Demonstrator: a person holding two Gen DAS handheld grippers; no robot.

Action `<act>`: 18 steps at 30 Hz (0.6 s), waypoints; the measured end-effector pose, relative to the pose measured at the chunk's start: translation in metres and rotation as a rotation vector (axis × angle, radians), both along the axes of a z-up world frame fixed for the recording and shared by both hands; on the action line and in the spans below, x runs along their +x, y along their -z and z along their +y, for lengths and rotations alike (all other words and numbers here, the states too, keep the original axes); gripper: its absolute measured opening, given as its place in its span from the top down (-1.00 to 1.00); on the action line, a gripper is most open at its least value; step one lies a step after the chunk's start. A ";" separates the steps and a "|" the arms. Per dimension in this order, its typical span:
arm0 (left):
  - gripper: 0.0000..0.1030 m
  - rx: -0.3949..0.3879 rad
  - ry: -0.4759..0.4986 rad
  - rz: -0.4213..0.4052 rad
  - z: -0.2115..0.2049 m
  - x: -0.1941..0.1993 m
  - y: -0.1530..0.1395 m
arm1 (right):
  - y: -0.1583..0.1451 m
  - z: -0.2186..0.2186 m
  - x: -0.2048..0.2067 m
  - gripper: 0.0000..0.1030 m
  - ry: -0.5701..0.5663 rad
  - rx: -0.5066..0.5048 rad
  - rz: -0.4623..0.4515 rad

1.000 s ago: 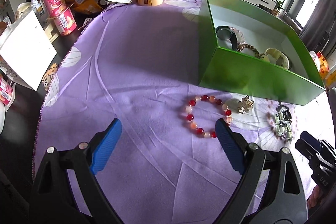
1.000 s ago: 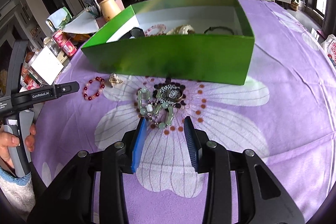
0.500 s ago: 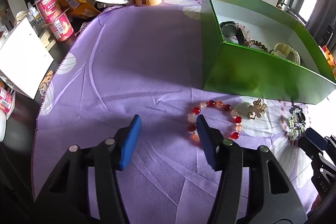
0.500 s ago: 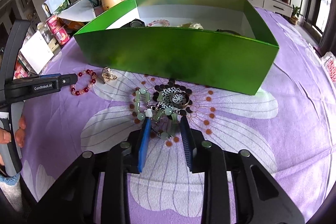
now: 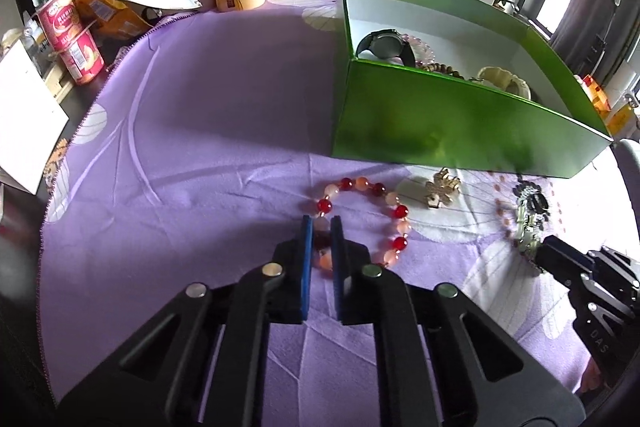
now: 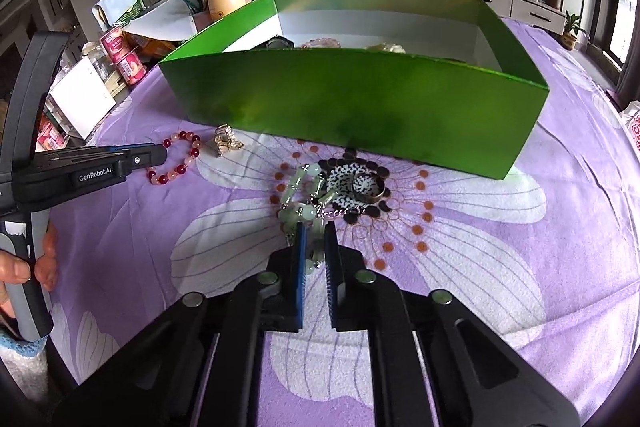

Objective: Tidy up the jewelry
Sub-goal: 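Grasp the red bead bracelet with the left tool while the right tool grasps the green bead necklace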

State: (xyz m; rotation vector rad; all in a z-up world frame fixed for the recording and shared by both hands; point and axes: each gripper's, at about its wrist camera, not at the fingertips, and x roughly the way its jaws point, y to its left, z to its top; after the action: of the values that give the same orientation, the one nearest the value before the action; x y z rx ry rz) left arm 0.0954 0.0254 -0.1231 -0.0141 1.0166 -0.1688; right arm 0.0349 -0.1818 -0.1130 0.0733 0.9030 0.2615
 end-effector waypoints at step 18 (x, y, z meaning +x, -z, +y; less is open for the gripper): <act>0.85 -0.016 0.024 -0.009 -0.001 0.001 0.000 | 0.000 0.028 0.005 0.90 -0.061 -0.159 -0.052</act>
State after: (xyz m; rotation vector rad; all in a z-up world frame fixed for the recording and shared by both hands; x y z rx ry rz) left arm 0.0960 0.0242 -0.1229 -0.0158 1.0071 -0.1984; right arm 0.0395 -0.1538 -0.1127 -0.1080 0.8725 0.2468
